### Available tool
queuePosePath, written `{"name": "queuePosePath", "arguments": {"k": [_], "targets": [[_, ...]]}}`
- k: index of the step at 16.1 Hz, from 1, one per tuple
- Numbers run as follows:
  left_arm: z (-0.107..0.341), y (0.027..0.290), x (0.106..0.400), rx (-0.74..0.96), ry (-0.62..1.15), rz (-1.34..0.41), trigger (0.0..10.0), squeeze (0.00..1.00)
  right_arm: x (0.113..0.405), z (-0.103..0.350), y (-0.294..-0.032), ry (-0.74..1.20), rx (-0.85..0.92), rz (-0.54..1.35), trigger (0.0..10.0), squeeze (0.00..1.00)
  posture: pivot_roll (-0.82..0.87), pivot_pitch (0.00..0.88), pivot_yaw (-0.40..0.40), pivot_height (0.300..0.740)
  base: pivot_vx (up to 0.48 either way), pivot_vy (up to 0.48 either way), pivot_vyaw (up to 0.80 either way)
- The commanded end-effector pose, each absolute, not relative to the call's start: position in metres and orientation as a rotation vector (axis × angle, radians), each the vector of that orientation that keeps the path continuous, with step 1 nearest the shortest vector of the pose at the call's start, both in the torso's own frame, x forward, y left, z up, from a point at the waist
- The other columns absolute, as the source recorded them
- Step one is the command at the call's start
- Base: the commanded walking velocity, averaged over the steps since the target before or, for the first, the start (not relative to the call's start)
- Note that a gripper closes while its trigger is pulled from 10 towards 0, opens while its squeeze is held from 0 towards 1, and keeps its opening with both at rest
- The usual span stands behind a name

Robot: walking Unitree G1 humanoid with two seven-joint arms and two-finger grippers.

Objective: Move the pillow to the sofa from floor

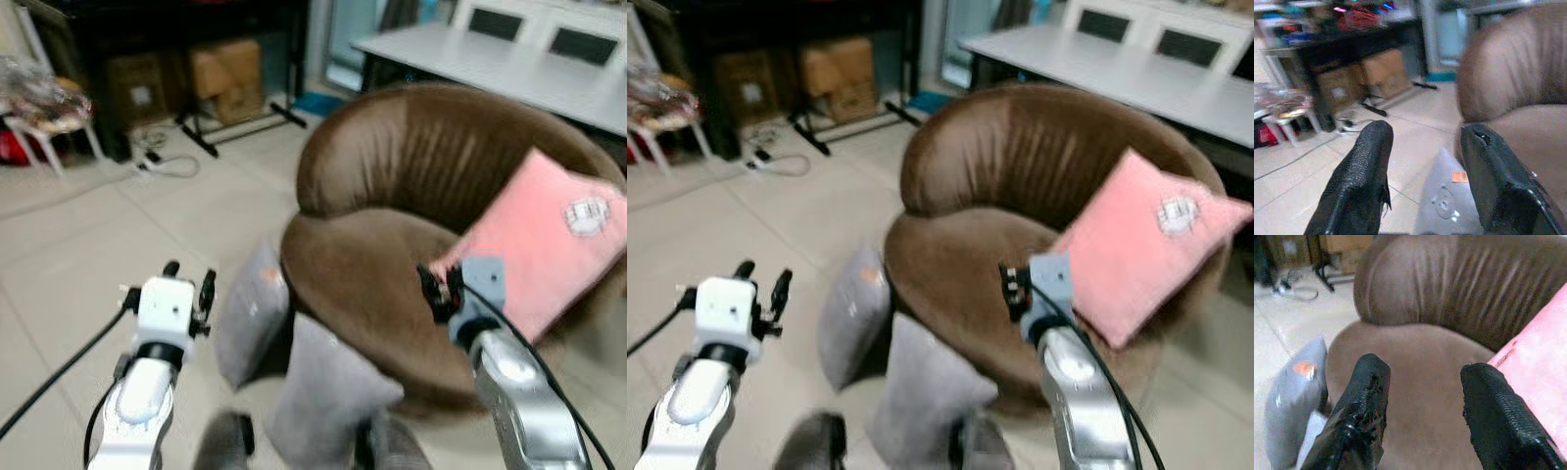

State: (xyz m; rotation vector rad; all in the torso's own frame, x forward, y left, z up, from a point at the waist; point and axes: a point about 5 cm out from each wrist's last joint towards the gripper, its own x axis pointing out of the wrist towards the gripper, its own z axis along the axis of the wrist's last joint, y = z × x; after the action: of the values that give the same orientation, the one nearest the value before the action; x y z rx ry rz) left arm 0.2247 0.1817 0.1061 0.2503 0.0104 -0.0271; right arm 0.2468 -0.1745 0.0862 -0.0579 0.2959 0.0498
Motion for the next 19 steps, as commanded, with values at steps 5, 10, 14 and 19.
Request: {"name": "queuePosePath", "arguments": {"k": [5, 10, 14, 19], "targets": [[0.1001, 0.1842, 0.2202, 0.229, 0.033, -0.007, 10.0, 0.0, 0.2549, 0.0943, -0.1699, 0.256, -0.078, 0.073, 10.0, 0.0, -0.04, 0.0, -0.064, 0.576, 0.0, 0.0, 0.0], [0.1016, 0.1846, 0.2204, 0.214, 0.021, -0.014, 10.0, 0.0, 0.2564, 0.0942, -0.1696, 0.258, -0.089, 0.077, 10.0, 0.0, -0.04, 0.0, -0.068, 0.576, 0.121, 0.0, 0.0], [0.1006, 0.1843, 0.2203, 0.211, 0.025, -0.011, 10.0, 0.0, 0.2586, 0.0946, -0.1687, 0.256, -0.092, 0.082, 10.0, 0.0, -0.04, 0.0, -0.071, 0.576, 0.304, 0.0, 0.0], [0.1005, 0.1843, 0.221, 0.208, 0.023, -0.012, 10.0, 0.0, 0.2597, 0.0948, -0.1679, 0.254, -0.097, 0.085, 10.0, 0.0, -0.04, 0.0, -0.071, 0.576, 0.307, 0.0, 0.0]]}}
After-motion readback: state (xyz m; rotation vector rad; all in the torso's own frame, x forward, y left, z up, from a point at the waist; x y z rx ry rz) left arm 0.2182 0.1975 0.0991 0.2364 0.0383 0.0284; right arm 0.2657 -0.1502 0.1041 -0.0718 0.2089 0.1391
